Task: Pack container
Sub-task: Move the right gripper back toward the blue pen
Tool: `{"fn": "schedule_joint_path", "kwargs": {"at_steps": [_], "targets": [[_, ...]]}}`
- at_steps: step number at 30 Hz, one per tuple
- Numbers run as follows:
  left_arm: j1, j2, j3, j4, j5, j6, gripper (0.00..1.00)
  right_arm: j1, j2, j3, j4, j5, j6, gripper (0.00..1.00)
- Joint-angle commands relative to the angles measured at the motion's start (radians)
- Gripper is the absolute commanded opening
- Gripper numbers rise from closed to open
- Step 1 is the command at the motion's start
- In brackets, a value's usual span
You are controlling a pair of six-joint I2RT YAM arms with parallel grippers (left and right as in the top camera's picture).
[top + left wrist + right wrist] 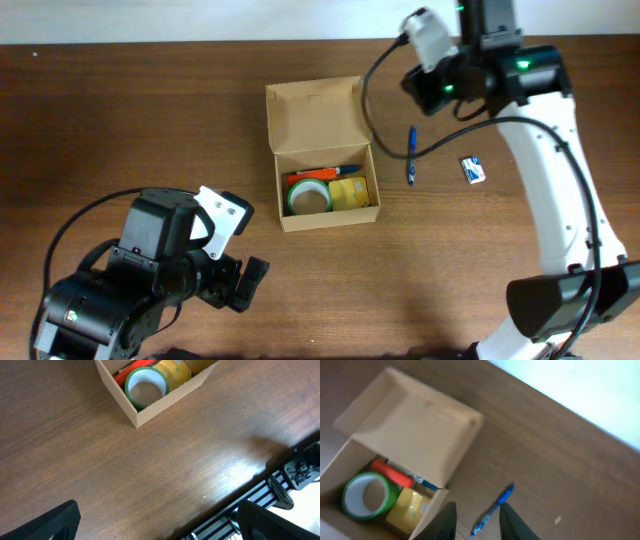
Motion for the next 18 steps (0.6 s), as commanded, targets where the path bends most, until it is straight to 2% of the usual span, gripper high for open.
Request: {"fn": "schedule_joint_path", "kwargs": {"at_steps": [1,18], "targets": [[0.002,-0.006,0.003,0.000,0.014,0.020,1.00,-0.046,0.044,0.004,0.000,-0.006,0.147,0.29],[0.003,-0.006,0.003,0.000,0.014,0.020,1.00,-0.082,0.356,0.004,0.004,0.051,0.328,0.29]]}}
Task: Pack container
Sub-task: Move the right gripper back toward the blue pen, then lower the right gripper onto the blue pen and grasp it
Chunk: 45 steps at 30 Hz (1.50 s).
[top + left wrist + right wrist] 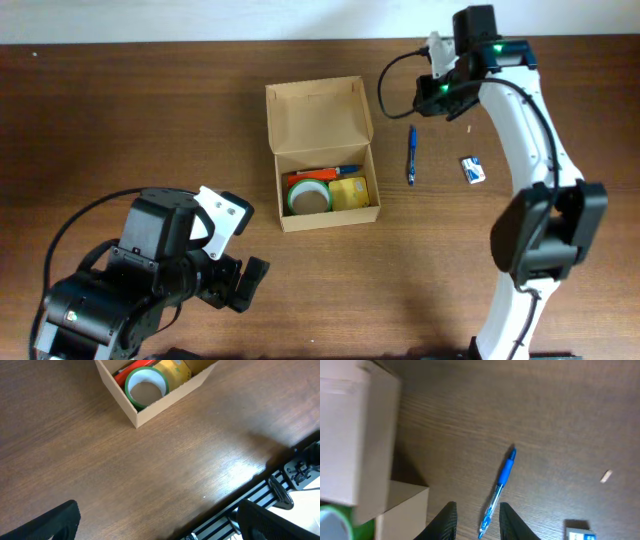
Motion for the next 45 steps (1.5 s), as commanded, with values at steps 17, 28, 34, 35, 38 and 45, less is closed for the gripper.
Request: {"fn": "schedule_joint_path", "kwargs": {"at_steps": [17,28,34,35,38,45], "targets": [[0.002,-0.006,0.003,0.000,0.014,0.020,0.99,-0.010,0.223,0.005,0.005,0.104,0.189,0.29],[0.002,-0.006,0.003,0.000,0.014,0.020,1.00,-0.009,0.250,0.004,0.023,0.103,0.196,0.29],[0.002,-0.006,0.003,0.000,0.014,0.019,1.00,-0.006,0.253,-0.015,0.042,0.103,0.196,0.29],[0.003,-0.006,0.003,0.000,0.014,0.020,0.99,-0.006,0.253,-0.022,0.046,0.103,0.195,0.30],[0.002,-0.006,0.003,0.000,0.014,0.020,1.00,-0.002,0.253,-0.049,0.069,0.103,0.195,0.30],[0.002,-0.006,0.003,0.000,0.014,0.020,1.00,0.004,0.253,-0.081,0.101,0.104,0.195,0.30]]}}
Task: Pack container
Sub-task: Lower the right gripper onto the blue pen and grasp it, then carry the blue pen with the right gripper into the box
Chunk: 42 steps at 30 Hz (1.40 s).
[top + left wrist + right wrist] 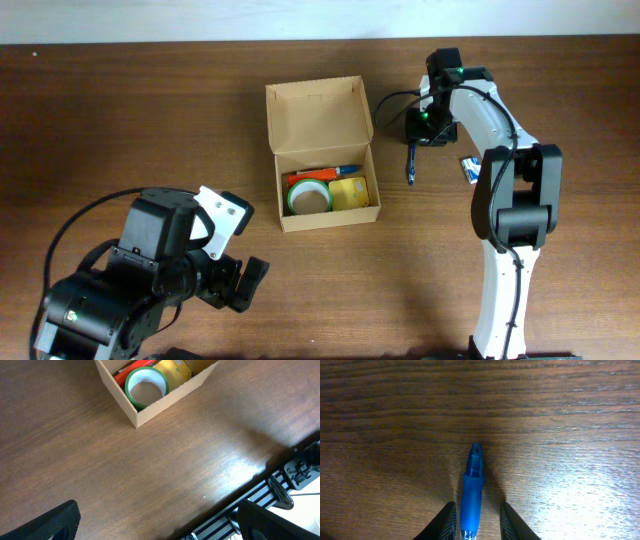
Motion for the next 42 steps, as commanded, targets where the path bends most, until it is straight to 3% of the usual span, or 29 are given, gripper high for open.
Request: {"fn": "schedule_joint_path", "kwargs": {"at_steps": [1,4,14,24,30,42], "targets": [[0.002,-0.006,0.003,0.000,0.014,0.019,1.00,0.006,0.016,-0.016,0.014,0.015,0.005,0.30],[0.002,-0.006,0.003,0.000,0.014,0.019,1.00,0.006,0.016,-0.023,0.021,0.016,0.005,0.29],[0.002,-0.006,0.003,0.000,0.014,0.020,1.00,0.006,0.016,-0.066,0.040,0.015,0.005,0.06],[0.002,-0.006,0.003,0.000,0.014,0.019,1.00,0.005,0.014,-0.031,-0.027,0.011,0.005,0.04],[0.003,-0.006,0.003,0.000,0.014,0.020,1.00,0.005,0.014,0.112,-0.160,0.011,0.003,0.04],[0.002,-0.006,0.003,0.000,0.014,0.019,0.99,0.006,0.014,0.592,-0.448,0.011,-0.055,0.04]]}}
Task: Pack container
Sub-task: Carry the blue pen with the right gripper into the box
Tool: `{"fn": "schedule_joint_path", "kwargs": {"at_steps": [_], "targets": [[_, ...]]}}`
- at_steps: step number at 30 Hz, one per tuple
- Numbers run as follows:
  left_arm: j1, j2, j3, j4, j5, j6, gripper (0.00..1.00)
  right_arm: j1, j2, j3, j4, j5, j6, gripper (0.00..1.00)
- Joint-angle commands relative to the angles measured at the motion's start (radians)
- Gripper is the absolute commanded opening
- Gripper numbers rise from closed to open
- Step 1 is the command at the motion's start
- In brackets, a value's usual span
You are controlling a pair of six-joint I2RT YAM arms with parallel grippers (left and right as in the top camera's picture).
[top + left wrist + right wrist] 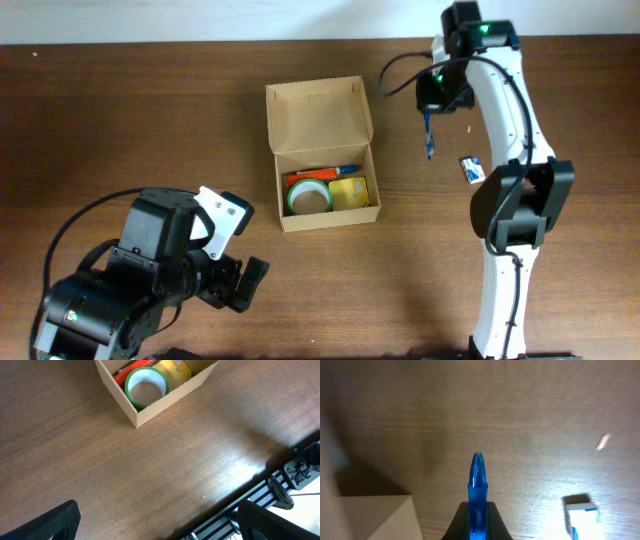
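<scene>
An open cardboard box (322,155) stands mid-table with a green tape roll (309,197), a yellow item (350,192) and an orange marker inside. My right gripper (431,130) is shut on a blue pen (429,134), held above the table to the right of the box. The pen (476,490) sticks out forward between the right fingers. A small white and blue eraser (472,169) lies on the table further right. My left gripper (155,522) hangs open over bare wood near the front edge, with the box (150,390) ahead of it.
The box's lid flap (316,113) stands open toward the back. The table's front edge and black rails (280,485) lie beside the left gripper. A small pale fleck (603,441) lies on the wood near the eraser (580,515).
My right gripper was open, straddling the blue pen on the table. Now it is shut on the pen and holds it clear of the wood, further back and right. The left arm is unchanged.
My right gripper was open high above the box's right side, the pen lying on the table. It then hung above the pen, then sat low with its fingers either side of it. Now the pen is gripped and lifted. The left arm stayed still.
</scene>
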Motion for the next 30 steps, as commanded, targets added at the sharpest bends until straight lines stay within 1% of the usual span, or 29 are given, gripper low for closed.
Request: {"fn": "schedule_joint_path", "kwargs": {"at_steps": [1,6,9,14,23,27,30], "targets": [[0.003,-0.006,0.003,0.000,0.014,0.020,1.00,0.006,0.001,0.129,-0.049,0.004,-0.040,0.04],[0.002,-0.006,0.003,0.000,0.014,0.020,1.00,0.012,0.001,0.289,-0.143,0.004,-0.051,0.04],[0.002,-0.006,0.003,0.000,0.014,0.020,1.00,0.037,0.001,0.366,-0.191,-0.029,-0.137,0.04],[0.002,-0.006,0.003,0.000,0.014,0.020,1.00,0.124,0.001,0.454,-0.221,-0.080,-0.230,0.04],[0.002,-0.006,0.003,0.000,0.014,0.020,1.00,0.316,-0.001,0.459,-0.224,-0.109,-0.518,0.04],[0.002,-0.006,0.003,0.000,0.014,0.020,1.00,0.368,-0.001,0.449,-0.235,-0.113,-0.618,0.04],[0.002,-0.006,0.003,0.000,0.014,0.020,1.00,0.397,0.000,0.425,-0.254,-0.161,-0.756,0.04]]}}
